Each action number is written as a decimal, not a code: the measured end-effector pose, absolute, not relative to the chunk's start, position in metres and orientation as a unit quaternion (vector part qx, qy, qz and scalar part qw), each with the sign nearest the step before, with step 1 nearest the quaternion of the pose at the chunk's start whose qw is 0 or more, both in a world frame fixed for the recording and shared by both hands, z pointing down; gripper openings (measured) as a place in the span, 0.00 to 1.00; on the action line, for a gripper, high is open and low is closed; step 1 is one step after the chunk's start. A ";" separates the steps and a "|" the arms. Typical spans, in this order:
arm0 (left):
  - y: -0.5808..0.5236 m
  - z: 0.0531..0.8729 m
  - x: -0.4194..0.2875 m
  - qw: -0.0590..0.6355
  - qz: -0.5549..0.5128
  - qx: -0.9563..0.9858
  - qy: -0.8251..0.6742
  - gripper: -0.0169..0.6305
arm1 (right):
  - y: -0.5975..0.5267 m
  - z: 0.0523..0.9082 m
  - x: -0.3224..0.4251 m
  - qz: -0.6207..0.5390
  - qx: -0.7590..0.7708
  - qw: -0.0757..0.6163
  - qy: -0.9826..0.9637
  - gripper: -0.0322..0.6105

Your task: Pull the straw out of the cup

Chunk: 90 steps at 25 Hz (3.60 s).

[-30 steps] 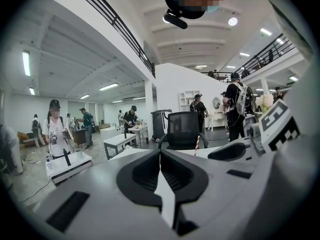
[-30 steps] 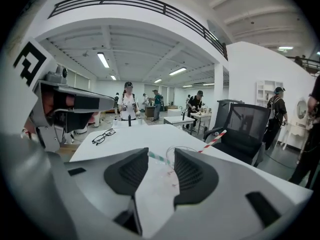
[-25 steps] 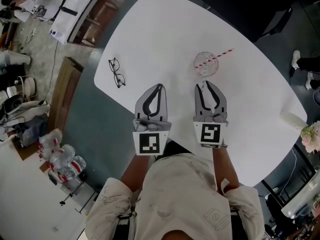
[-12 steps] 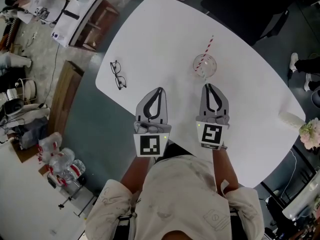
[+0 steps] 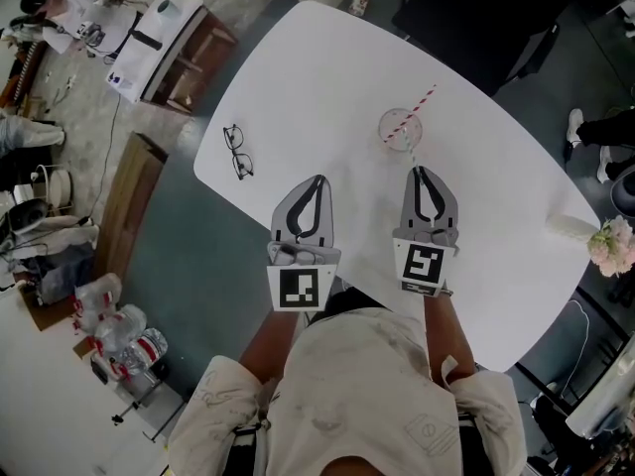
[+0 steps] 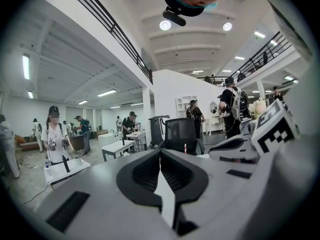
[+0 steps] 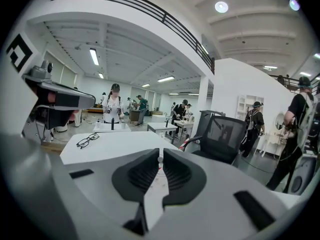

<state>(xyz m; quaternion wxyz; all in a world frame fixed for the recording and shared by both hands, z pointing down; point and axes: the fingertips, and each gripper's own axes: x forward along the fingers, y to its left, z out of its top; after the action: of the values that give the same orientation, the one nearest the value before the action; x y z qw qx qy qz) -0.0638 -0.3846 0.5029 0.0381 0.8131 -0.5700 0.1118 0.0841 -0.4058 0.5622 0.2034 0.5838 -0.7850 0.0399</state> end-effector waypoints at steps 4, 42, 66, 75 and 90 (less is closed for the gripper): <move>-0.371 0.491 -0.065 0.034 0.097 0.814 -0.572 0.03 | -0.395 0.545 0.086 0.034 0.592 0.193 -0.782 0.09; -0.173 0.333 -0.129 -0.074 -0.046 0.800 -0.593 0.04 | -0.189 0.349 0.085 -0.104 0.650 0.060 -0.750 0.09; -0.148 0.301 -0.123 -0.126 -0.041 0.801 -0.584 0.03 | -0.156 0.302 0.099 -0.143 0.660 0.008 -0.737 0.09; -0.154 0.304 -0.112 -0.127 -0.032 0.805 -0.579 0.04 | -0.161 0.305 0.106 -0.140 0.660 0.010 -0.739 0.09; -0.157 0.302 -0.102 -0.124 -0.036 0.805 -0.579 0.04 | -0.164 0.305 0.111 -0.143 0.649 0.015 -0.747 0.09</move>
<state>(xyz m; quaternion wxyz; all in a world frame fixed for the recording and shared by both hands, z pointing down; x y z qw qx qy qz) -0.1023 -0.1567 0.3023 -0.1240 0.8049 -0.5793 -0.0359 0.1112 -0.1639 0.3054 0.0151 0.6495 -0.7466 -0.1434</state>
